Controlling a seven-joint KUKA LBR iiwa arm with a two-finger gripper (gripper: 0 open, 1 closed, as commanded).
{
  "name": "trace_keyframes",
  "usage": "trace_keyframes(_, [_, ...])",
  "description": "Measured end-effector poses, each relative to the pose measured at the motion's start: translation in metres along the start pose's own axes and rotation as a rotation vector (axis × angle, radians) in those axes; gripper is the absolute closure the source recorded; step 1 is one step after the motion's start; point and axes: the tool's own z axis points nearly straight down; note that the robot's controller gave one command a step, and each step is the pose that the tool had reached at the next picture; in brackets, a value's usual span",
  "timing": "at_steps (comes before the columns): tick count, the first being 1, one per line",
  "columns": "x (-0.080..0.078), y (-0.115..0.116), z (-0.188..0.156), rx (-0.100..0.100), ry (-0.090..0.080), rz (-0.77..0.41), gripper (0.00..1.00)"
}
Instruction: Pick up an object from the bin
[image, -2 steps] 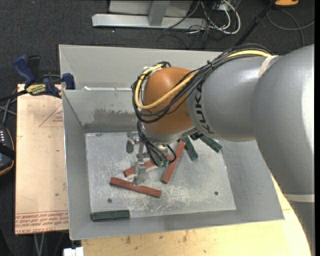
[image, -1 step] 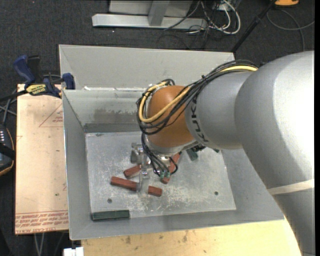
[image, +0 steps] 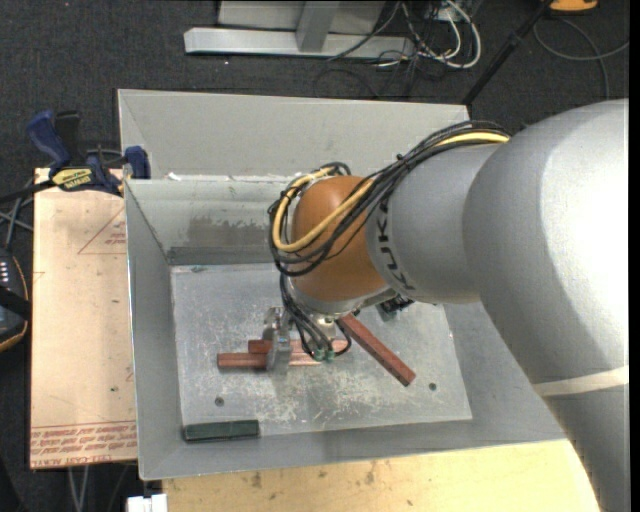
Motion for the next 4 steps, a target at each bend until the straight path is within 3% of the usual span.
trace_keyframes(4, [0.001,0.000,-0.014,0.000,0.000,0.001,1.00])
